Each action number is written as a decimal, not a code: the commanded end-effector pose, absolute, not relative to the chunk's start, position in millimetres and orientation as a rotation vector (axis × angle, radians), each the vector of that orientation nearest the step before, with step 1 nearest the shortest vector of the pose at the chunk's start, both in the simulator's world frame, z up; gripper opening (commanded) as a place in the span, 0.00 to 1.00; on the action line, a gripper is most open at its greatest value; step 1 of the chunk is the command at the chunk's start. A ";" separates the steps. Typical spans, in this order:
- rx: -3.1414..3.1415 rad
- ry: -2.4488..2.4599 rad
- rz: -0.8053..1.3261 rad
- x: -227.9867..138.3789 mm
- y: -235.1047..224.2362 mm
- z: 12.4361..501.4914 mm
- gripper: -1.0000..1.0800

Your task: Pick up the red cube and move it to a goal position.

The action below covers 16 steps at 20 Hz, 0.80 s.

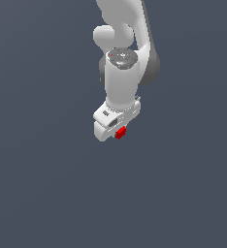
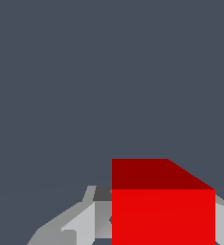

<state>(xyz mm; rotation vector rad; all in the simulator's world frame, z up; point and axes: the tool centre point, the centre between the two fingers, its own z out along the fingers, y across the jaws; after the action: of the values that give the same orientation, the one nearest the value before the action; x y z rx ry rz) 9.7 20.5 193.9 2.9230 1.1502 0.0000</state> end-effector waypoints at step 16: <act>2.924 1.148 0.000 28.6 70.2 310.3 0.00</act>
<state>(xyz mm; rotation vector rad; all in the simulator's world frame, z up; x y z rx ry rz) 27.7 68.8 306.1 2.9239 1.1492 0.0011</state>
